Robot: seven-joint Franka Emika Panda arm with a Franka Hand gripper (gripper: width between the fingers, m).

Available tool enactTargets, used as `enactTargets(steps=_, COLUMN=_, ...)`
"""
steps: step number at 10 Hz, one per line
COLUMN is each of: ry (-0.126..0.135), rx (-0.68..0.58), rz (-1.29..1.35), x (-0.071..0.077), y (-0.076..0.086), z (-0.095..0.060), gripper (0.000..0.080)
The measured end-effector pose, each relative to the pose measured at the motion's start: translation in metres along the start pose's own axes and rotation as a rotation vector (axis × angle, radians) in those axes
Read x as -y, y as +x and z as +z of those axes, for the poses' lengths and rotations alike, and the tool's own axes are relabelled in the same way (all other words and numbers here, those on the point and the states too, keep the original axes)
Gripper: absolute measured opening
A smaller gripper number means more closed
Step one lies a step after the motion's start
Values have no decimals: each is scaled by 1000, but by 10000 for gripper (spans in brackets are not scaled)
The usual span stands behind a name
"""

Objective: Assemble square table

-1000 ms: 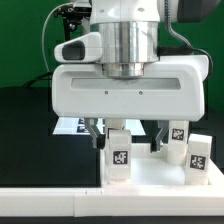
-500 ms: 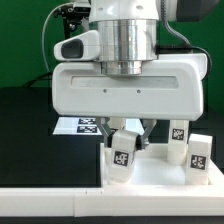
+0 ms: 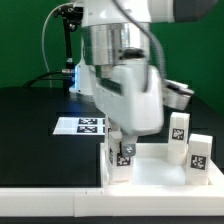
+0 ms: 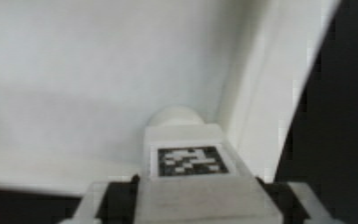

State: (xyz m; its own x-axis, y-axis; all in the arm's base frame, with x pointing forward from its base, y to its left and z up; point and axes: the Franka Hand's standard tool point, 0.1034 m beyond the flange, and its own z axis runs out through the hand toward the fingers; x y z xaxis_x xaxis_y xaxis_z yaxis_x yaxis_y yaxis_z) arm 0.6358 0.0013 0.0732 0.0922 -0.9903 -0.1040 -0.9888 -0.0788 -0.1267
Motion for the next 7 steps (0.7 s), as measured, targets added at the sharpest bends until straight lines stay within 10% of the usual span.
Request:
enactTargets(steps=3, ry=10, rx=32, rz=139, x=0, y=-1, z=1, gripper=291)
enactTargets(steps=5, ry=4, rx=21, rz=-171, x=-2, y=1, z=1, gripper=571)
enactTargets(steps=7, ry=-15, rx=15, rz=-490, x=-2, y=-1, z=-2, gripper=625)
